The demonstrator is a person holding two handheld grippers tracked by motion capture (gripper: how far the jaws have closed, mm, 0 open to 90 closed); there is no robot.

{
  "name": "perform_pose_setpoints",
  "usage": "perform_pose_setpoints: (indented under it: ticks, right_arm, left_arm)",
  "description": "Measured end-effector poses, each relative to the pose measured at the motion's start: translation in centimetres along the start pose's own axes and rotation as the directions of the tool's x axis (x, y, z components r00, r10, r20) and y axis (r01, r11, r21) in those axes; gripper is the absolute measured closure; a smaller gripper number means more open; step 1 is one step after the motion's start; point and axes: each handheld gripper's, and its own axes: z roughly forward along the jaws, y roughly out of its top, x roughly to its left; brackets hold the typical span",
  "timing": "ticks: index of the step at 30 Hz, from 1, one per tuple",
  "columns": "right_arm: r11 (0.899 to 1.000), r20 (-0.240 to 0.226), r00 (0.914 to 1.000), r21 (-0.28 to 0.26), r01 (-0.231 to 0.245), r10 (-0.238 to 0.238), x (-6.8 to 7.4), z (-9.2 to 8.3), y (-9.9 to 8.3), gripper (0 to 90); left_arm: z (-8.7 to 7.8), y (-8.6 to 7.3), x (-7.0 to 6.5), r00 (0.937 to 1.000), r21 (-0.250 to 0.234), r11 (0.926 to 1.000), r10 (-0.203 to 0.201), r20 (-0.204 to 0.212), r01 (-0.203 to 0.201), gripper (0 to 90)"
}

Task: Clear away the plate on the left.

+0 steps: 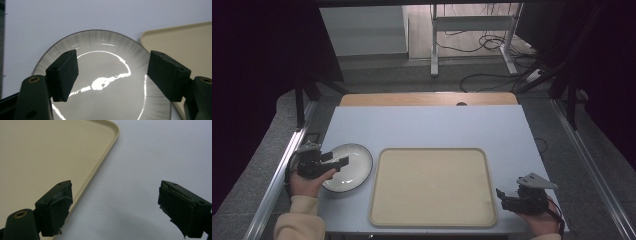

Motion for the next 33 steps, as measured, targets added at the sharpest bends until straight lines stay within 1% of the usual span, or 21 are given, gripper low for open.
perform_pose_setpoints:
  ticks: [1, 4, 5, 9, 12, 14, 19, 21, 23, 26, 33]
  right_arm:
    - [1.000, 0.002, 1.0000, 0.002, -0.001, 0.001, 0.0, 0.0, 0.0, 12.8]
    - [1.000, 0.003, 1.0000, 0.002, -0.002, 0.002, 0.0, 0.1, 0.0, 12.8]
    - [1.000, 0.003, 1.0000, 0.002, -0.002, 0.002, 0.0, 0.1, 0.0, 12.8]
    - [1.000, 0.001, 1.0000, 0.010, 0.007, -0.007, 0.1, 0.2, 0.0, 12.9]
    - [1.000, 0.001, 0.9999, 0.013, 0.012, -0.012, 0.1, 0.2, 0.0, 12.9]
    - [1.000, 0.000, 0.9999, 0.013, 0.013, -0.013, 0.1, 0.2, -0.1, 13.0]
    - [1.000, -0.002, 0.9999, 0.018, 0.016, -0.016, 0.2, 0.2, -0.1, 13.0]
    - [1.000, -0.003, 0.9998, 0.022, 0.019, -0.019, 0.2, 0.3, -0.1, 13.1]
    - [0.999, -0.004, 0.9998, 0.026, 0.020, -0.020, 0.3, 0.4, -0.1, 13.1]
    - [0.999, -0.004, 0.9998, 0.027, 0.020, -0.020, 0.3, 0.4, -0.1, 13.2]
    - [0.999, -0.003, 0.9998, 0.035, 0.019, -0.019, 0.2, 0.4, -0.2, 13.3]
  left_arm:
    - [-0.1, -0.1, 0.7, 0.9999, 0.006, 0.9999, -0.016, -0.002, 0.016, 25.7]
    - [-0.1, -0.3, 1.5, 0.9995, 0.020, 0.9993, -0.030, 0.006, 0.030, 28.2]
    - [-0.1, -0.3, 1.5, 0.9995, 0.020, 0.9993, -0.030, 0.006, 0.030, 28.9]
    - [0.1, -0.5, 2.2, 0.9991, 0.031, 0.9989, -0.034, -0.025, 0.035, 29.4]
    - [0.0, -0.6, 2.9, 0.9968, 0.035, 0.9977, -0.055, -0.058, 0.057, 29.0]
    - [-0.1, -0.7, 3.4, 0.9942, 0.037, 0.9961, -0.077, -0.075, 0.080, 28.6]
    - [-0.3, -1.1, 4.4, 0.9890, 0.040, 0.9924, -0.112, -0.096, 0.116, 28.3]
    - [-0.2, -1.3, 4.8, 0.9872, 0.048, 0.9911, -0.119, -0.107, 0.124, 28.2]
    - [-0.2, -1.4, 4.9, 0.9865, 0.051, 0.9903, -0.123, -0.107, 0.130, 28.2]
    - [-0.2, -1.7, 5.6, 0.9830, 0.051, 0.9864, -0.150, -0.106, 0.156, 28.2]
    - [0.0, -2.1, 6.5, 0.9780, 0.056, 0.9805, -0.182, -0.102, 0.188, 28.9]
